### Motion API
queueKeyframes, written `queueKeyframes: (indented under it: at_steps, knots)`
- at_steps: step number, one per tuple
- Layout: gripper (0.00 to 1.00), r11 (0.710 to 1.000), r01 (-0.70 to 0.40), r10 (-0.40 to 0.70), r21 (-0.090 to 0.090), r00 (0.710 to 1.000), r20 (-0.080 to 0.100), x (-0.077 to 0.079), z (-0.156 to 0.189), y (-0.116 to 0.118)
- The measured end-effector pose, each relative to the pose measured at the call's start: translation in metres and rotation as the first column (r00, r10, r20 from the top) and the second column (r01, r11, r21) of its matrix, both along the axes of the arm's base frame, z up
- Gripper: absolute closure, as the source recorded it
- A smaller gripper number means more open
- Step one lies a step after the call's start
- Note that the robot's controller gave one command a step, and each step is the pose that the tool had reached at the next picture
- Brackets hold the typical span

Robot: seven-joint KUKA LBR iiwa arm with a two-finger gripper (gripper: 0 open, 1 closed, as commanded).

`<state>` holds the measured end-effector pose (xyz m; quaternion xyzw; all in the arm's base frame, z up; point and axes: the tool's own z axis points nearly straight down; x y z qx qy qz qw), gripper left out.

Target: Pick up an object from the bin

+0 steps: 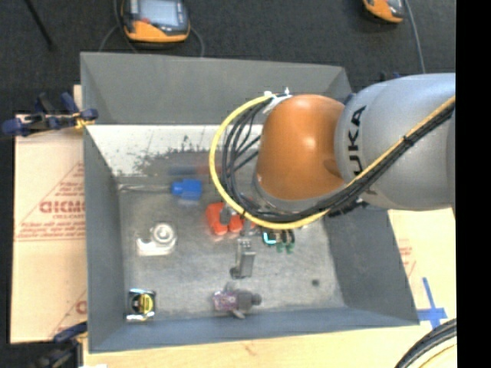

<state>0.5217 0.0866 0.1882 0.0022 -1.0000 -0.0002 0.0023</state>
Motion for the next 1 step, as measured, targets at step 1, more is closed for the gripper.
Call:
queueKeyframes:
  at_steps: [1]
  knots:
    - [0.00,0.994,-0.106,0.106,-0.001,0.994,0.001,-0.0344,-0.1167,-0.0039]
